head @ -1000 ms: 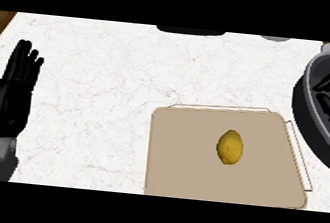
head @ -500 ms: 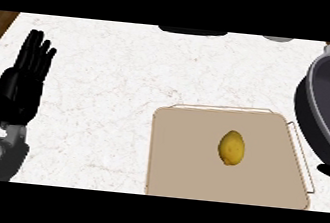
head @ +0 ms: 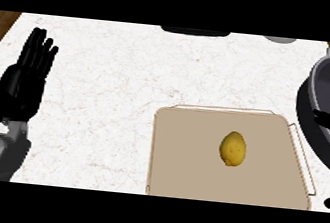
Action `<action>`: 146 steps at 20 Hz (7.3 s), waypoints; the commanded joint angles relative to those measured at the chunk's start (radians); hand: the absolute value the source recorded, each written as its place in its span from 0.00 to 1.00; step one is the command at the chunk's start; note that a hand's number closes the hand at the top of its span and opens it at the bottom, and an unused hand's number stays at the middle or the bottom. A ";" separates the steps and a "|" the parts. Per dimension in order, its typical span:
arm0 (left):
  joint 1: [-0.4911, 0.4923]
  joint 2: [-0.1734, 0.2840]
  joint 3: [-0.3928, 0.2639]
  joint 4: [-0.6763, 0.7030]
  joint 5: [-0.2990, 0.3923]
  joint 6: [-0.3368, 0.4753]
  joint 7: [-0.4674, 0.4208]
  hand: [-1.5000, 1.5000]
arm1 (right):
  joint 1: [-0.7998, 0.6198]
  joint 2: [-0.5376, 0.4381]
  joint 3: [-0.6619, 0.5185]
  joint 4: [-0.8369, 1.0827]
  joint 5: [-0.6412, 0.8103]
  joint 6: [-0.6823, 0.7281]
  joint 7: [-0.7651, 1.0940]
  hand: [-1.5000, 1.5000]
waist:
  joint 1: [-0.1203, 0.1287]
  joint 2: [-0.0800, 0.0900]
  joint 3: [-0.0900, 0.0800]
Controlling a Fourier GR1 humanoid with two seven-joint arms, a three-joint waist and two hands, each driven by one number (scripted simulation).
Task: Pick the lemon from the tray and place it in the pot
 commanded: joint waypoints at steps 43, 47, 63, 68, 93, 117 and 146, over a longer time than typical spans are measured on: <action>-0.037 -0.139 0.153 0.056 -0.147 -0.159 0.018 0.50 | -0.250 0.639 0.226 0.353 0.723 0.077 0.329 0.00 | 0.015 0.004 0.002; -0.029 -0.181 0.133 0.053 -0.196 -0.127 0.013 0.50 | -0.184 0.662 0.235 0.311 0.753 0.069 0.311 0.00 | 0.012 0.003 0.002; -0.049 -0.128 0.207 0.052 -0.149 -0.198 0.035 0.50 | -0.210 0.738 0.313 0.426 0.896 -0.085 0.148 1.00 | 0.012 0.003 0.002; -0.086 -0.156 0.194 0.103 -0.185 -0.162 0.029 0.50 | -0.103 0.709 0.372 0.196 0.982 -0.088 0.212 1.00 | -0.007 0.001 0.001; 0.017 -0.185 0.162 -0.026 -0.192 -0.156 0.048 0.50 | 0.533 0.513 0.278 -0.831 0.883 -0.397 0.348 1.00 | -0.002 0.002 0.004; -0.011 -0.188 0.154 -0.048 -0.178 -0.176 0.077 0.50 | -0.013 0.136 -0.558 0.304 0.109 -0.154 -0.147 1.00 | 0.041 0.006 0.006; -0.050 -0.184 0.174 0.001 -0.201 -0.176 0.081 0.50 | -0.678 0.101 -0.485 1.429 0.191 0.165 -0.618 0.00 | 0.033 0.010 0.005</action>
